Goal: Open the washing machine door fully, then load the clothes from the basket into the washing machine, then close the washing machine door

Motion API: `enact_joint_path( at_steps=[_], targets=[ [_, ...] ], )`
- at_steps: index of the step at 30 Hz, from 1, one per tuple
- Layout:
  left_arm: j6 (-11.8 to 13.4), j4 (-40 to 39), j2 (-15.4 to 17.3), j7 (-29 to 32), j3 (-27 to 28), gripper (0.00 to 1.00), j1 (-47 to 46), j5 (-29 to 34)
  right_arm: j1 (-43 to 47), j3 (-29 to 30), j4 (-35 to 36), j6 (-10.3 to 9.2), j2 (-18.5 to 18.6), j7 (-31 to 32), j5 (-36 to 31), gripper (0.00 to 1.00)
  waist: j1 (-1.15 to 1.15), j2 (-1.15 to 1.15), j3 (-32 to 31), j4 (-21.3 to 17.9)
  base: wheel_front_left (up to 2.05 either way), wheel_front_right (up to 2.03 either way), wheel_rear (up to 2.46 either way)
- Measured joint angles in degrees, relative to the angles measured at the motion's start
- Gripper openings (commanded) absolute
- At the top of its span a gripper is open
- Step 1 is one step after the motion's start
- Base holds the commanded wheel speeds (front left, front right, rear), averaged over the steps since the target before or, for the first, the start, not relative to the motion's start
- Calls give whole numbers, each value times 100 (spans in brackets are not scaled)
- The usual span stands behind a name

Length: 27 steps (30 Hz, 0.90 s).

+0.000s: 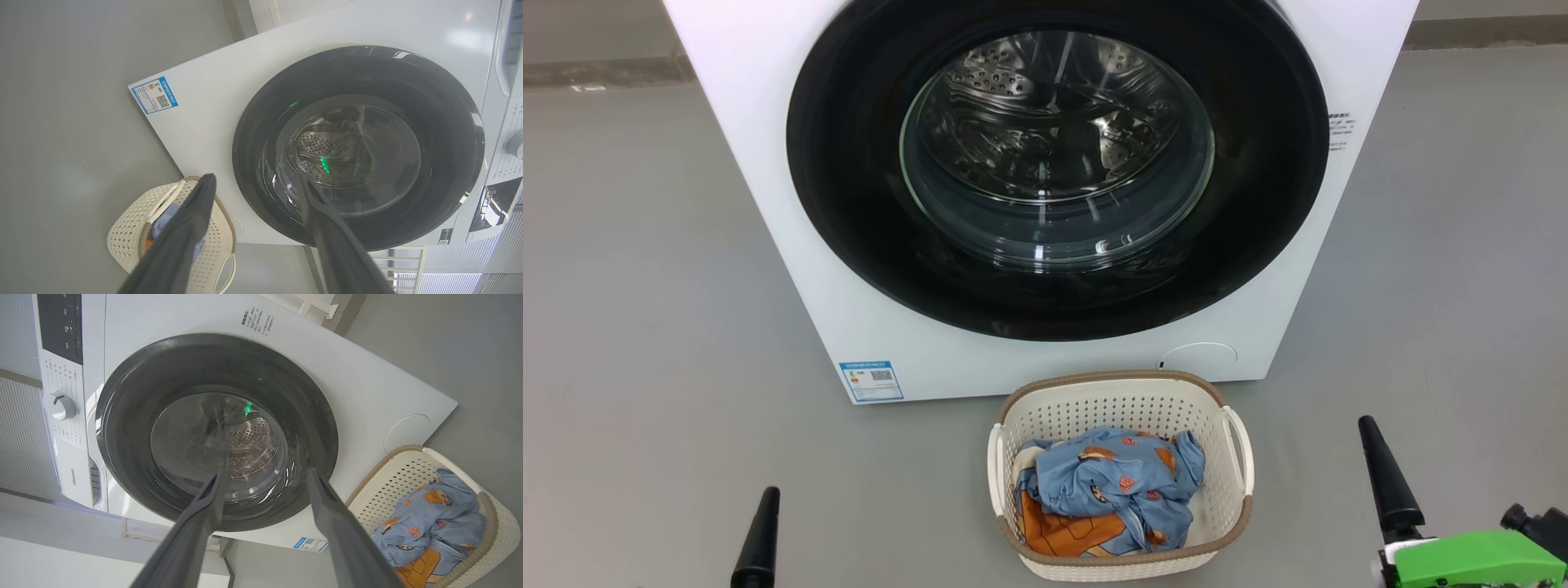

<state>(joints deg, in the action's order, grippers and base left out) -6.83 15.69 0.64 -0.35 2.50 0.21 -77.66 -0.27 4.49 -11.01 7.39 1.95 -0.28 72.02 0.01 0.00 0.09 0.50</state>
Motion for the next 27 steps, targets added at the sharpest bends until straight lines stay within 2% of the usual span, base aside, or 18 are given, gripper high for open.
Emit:
enact_joint_path(
  at_steps=[14,27],
  targets=[
    [0,-200,26,-227,57,100,8,1592,-1,-356,223,0,204,-242,-1365,100,0,0,12,15,0,0,0],
    [-7,-303,32,-428,85,100,99,2963,-1,-427,283,0,319,-446,-2463,100,-1,0,47,22,0,0,0]
  ],
)
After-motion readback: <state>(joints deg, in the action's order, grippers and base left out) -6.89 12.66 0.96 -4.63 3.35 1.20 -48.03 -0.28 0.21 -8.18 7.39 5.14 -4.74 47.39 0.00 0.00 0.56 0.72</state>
